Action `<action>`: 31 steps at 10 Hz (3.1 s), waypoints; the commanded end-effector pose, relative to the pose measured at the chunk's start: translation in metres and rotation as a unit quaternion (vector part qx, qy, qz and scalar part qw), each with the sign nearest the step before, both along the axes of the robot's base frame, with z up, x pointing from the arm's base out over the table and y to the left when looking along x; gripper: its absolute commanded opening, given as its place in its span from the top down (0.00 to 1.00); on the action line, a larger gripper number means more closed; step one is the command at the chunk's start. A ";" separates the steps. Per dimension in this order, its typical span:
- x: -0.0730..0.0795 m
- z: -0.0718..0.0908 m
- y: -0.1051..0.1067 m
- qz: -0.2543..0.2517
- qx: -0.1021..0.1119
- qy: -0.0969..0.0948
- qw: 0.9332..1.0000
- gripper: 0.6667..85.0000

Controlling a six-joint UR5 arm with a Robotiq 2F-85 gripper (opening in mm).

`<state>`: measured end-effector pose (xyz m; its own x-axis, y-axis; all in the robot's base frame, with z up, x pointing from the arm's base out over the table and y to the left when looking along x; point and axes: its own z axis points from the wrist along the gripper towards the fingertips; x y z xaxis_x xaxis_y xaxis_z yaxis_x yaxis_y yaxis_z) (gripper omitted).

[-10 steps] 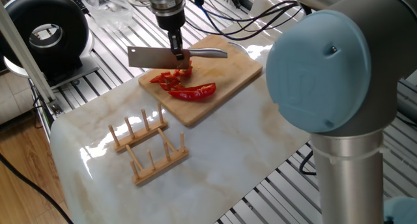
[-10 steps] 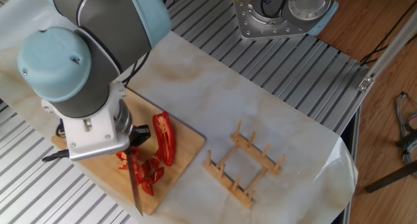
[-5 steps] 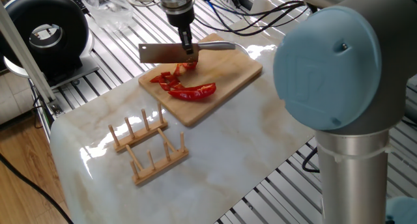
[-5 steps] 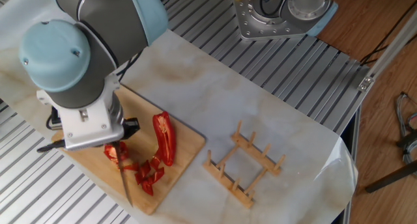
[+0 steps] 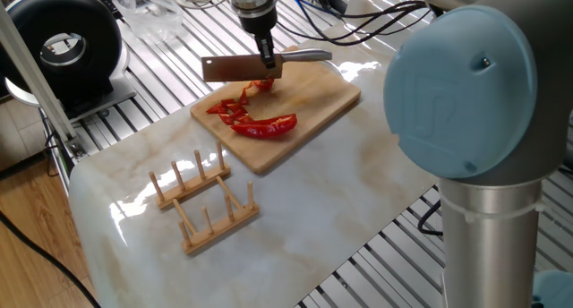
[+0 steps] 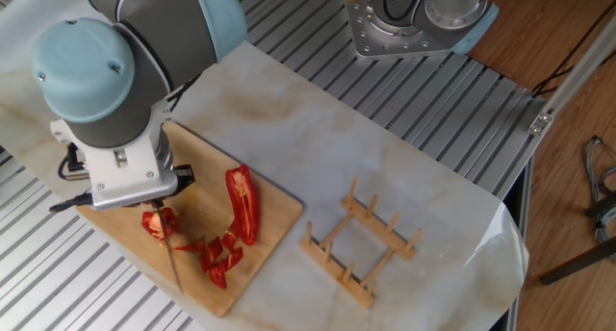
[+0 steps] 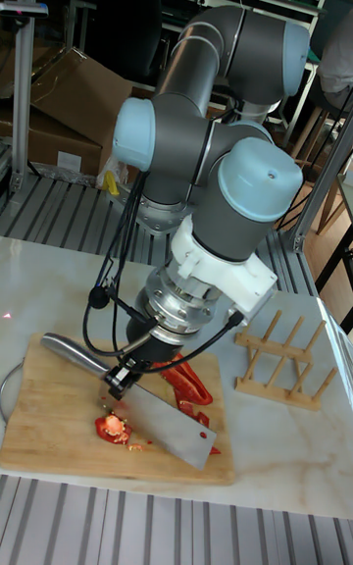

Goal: Chop the chili peppers

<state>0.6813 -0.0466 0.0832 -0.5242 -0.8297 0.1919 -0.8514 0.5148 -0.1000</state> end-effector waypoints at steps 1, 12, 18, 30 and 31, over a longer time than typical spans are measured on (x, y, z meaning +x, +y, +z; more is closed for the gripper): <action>-0.005 0.000 -0.007 -0.008 -0.001 0.003 1.000 0.99; -0.009 0.016 0.021 -0.082 0.019 -0.004 0.996 0.99; 0.024 0.014 0.059 -0.099 0.042 -0.041 0.993 0.99; 0.048 -0.015 0.073 -0.053 0.041 -0.039 0.997 0.99; 0.044 -0.016 0.072 -0.054 0.040 -0.033 0.997 0.99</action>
<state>0.7288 0.0258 0.0704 -0.6215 -0.7787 0.0856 -0.7821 0.6104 -0.1258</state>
